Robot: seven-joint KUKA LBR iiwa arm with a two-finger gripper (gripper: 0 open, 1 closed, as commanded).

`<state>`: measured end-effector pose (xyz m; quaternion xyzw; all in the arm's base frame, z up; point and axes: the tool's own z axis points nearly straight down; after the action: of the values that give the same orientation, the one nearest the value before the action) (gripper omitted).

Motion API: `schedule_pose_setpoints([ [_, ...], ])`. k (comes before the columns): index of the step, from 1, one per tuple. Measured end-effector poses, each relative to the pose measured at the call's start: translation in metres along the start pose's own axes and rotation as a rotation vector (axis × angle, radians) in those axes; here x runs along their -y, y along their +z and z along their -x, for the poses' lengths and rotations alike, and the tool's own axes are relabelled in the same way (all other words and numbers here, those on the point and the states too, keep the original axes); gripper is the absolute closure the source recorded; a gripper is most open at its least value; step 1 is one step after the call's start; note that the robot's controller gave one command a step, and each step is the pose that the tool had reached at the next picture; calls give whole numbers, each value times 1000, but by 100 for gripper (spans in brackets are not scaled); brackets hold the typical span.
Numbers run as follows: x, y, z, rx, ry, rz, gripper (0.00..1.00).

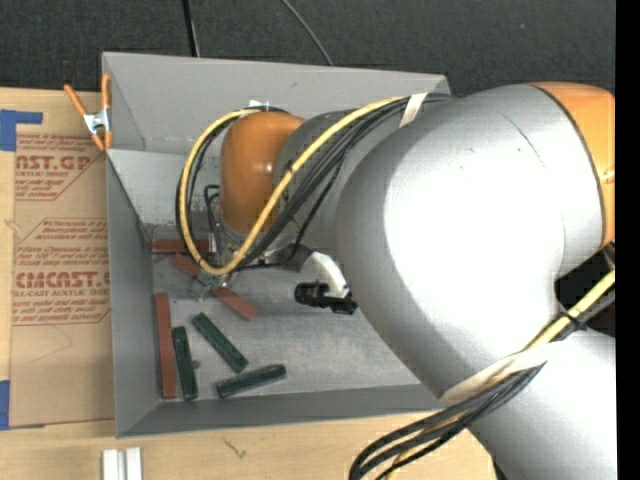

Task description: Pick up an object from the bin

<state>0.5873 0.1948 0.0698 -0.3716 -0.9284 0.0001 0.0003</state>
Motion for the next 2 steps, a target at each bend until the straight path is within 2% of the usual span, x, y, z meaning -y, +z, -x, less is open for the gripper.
schedule_pose_setpoints([
  [1, 0, 0, 0, 0, 0, 0, 100],
  [2, 3, -46, -12, -4, 15, -8, 100],
])
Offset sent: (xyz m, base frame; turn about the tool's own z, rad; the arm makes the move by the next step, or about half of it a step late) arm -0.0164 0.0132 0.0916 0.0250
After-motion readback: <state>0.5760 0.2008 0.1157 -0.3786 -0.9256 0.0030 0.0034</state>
